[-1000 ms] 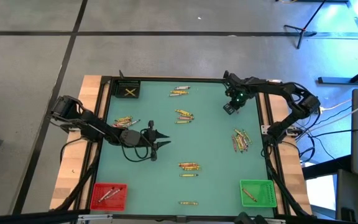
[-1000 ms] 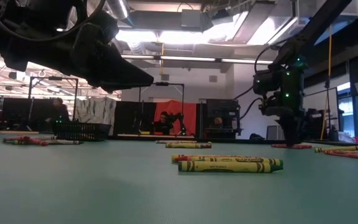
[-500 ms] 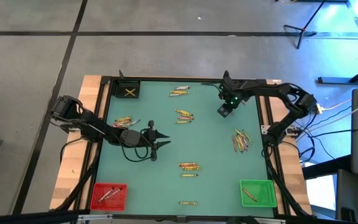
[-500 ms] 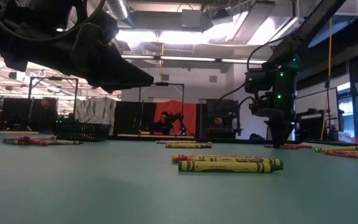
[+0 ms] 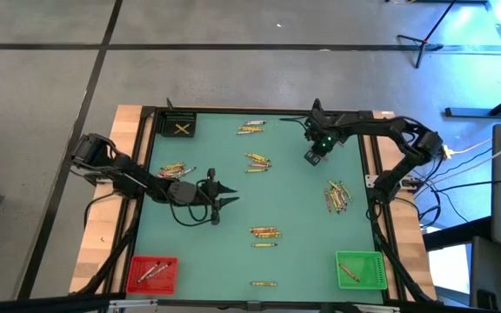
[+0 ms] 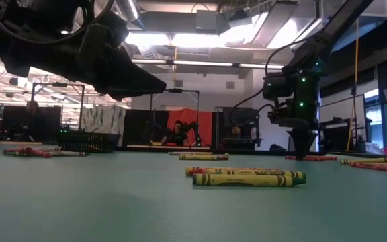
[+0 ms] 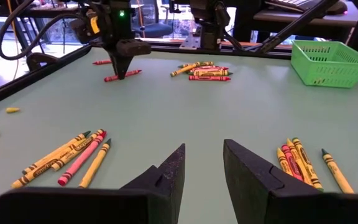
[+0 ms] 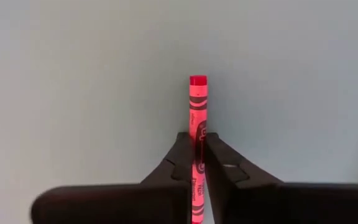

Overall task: Sort crayons
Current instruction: Put the red crayon into the green bin

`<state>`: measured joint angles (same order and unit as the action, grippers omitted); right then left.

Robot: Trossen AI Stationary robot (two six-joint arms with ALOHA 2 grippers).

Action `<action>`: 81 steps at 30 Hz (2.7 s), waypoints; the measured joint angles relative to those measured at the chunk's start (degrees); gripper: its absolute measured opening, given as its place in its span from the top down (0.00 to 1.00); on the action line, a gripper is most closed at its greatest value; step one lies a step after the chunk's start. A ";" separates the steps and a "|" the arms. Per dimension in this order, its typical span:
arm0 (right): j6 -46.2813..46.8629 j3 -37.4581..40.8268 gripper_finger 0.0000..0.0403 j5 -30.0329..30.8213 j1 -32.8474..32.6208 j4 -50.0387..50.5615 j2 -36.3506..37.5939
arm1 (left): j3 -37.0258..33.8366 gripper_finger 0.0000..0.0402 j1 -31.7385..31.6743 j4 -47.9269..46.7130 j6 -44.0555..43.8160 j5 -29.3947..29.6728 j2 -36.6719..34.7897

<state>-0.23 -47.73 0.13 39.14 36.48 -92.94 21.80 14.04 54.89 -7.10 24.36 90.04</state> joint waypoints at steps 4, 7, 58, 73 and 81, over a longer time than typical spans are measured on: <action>1.96 0.39 0.96 -0.36 -3.71 5.42 5.38 | 0.00 0.77 0.00 0.00 -0.02 0.00 0.00; 4.32 0.16 0.97 -0.37 -7.56 10.51 9.96 | 0.00 0.77 0.04 0.00 -0.02 0.00 0.00; 115.96 0.00 0.93 0.83 -105.95 3.85 16.58 | 0.00 0.77 0.61 -0.21 0.04 0.00 0.00; 108.39 0.00 0.64 7.41 -100.67 6.63 24.90 | 0.67 0.77 2.97 0.07 -0.32 0.15 0.00; 89.88 -0.02 0.67 13.86 -84.70 20.09 27.38 | 1.03 0.77 3.32 0.09 -0.28 0.19 0.00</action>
<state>89.65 -47.75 14.00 -45.56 56.57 -65.56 22.83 17.36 54.98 -7.38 24.55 90.04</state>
